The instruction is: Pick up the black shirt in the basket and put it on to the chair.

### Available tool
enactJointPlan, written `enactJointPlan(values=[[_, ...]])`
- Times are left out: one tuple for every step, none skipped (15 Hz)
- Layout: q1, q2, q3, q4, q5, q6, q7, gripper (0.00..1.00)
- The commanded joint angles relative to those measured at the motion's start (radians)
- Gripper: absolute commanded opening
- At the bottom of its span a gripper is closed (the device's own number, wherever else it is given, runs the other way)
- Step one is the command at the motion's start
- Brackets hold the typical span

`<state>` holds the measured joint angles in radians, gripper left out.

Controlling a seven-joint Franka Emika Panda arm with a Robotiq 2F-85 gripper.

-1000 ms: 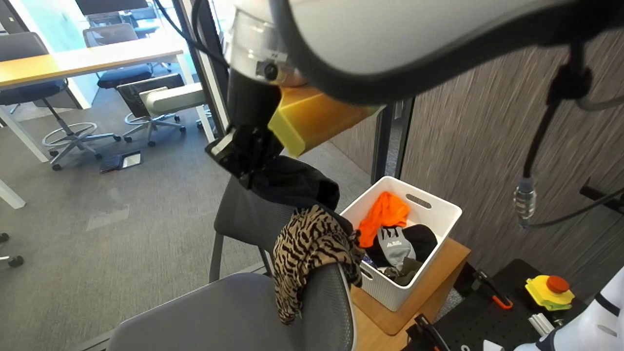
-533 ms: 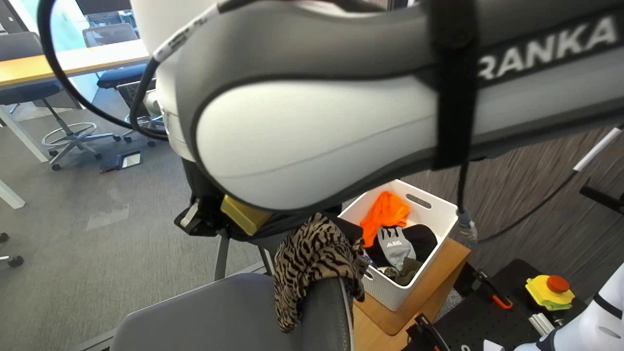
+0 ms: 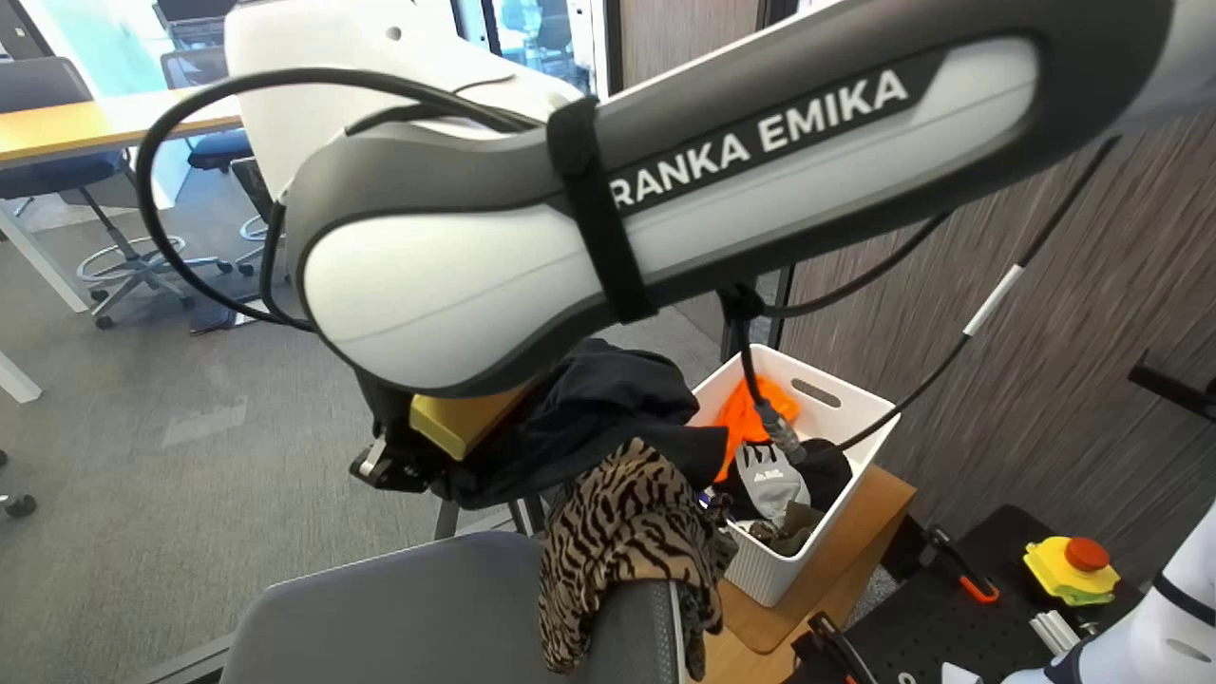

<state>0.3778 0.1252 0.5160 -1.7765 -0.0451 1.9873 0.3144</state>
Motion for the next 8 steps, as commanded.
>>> enactJointPlan(values=[[0.044, 0.077, -0.051, 0.136, 0.018, -0.079, -0.041, 0.09], [0.045, 0.077, -0.06, 0.148, 0.025, -0.087, -0.048, 0.09], [0.048, 0.08, -0.07, 0.162, 0.027, -0.091, -0.046, 0.09], [0.048, 0.077, -0.078, 0.171, 0.032, -0.094, -0.048, 0.09], [0.046, 0.074, -0.085, 0.181, 0.04, -0.098, -0.052, 0.09], [0.046, 0.073, -0.091, 0.186, 0.045, -0.097, -0.054, 0.09], [0.046, 0.075, -0.095, 0.194, 0.047, -0.1, -0.053, 0.09], [0.045, 0.075, -0.1, 0.204, 0.052, -0.106, -0.055, 0.09]])
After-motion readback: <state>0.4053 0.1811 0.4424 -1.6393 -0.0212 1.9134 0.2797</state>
